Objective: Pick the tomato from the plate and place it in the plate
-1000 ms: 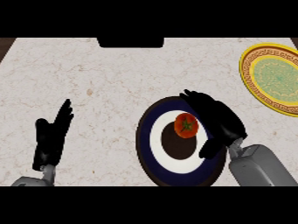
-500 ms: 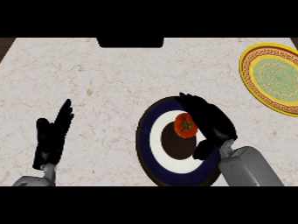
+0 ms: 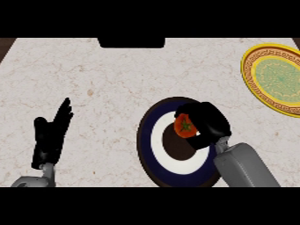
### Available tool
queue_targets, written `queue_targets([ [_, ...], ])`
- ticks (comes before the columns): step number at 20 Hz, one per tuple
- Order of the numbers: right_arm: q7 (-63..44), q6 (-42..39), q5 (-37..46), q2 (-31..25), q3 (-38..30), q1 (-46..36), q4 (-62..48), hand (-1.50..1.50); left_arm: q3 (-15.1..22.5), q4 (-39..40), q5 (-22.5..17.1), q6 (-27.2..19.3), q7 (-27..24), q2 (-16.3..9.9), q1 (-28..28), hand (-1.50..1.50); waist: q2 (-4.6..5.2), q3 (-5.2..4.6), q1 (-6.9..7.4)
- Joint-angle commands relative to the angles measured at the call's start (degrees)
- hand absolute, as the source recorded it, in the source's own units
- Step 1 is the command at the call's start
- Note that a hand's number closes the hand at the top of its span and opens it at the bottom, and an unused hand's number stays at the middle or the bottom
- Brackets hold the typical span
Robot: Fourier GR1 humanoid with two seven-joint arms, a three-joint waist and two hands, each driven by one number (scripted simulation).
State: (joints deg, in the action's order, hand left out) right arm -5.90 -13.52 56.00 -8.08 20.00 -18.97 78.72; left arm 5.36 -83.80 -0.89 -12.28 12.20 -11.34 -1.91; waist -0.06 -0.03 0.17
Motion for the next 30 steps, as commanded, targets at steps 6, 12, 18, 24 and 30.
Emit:
queue_targets([
  [6, 7.41, 5.43, 4.08, 0.08, -5.01, -3.87, -7.57, 1.5, -0.67, 1.18, 2.04, 1.43, -2.48, 2.8, 1.5, 0.0, 0.09, 0.03, 0.06],
  [12, 18.97, -1.42, -5.56, -10.53, -16.15, -9.51, -18.6, 1.5, -0.49, -0.01, 2.79, 0.4, -0.04, 2.95, 0.1, 0.0, 0.22, 0.05, 0.29],
  [18, 19.13, 9.45, -3.59, -11.25, -20.67, -12.16, -18.98, 1.5, -0.64, 0.14, 2.55, 1.76, -1.38, 3.18, 1.74, 0.0, 0.14, 0.05, 0.36],
  [24, 15.18, 8.06, -11.55, -14.0, -29.25, -10.51, -3.51, 1.5, -1.52, -0.05, 3.15, 0.54, -0.72, 2.99, 1.76, 0.0, -0.4, -0.02, -1.27],
  [30, 9.55, 7.08, -13.06, -18.82, -35.83, -13.23, -2.74, 1.5, -1.93, -1.87, 3.01, 1.34, 2.6, 2.58, -0.33, 0.0, -0.05, 0.02, -0.33],
])
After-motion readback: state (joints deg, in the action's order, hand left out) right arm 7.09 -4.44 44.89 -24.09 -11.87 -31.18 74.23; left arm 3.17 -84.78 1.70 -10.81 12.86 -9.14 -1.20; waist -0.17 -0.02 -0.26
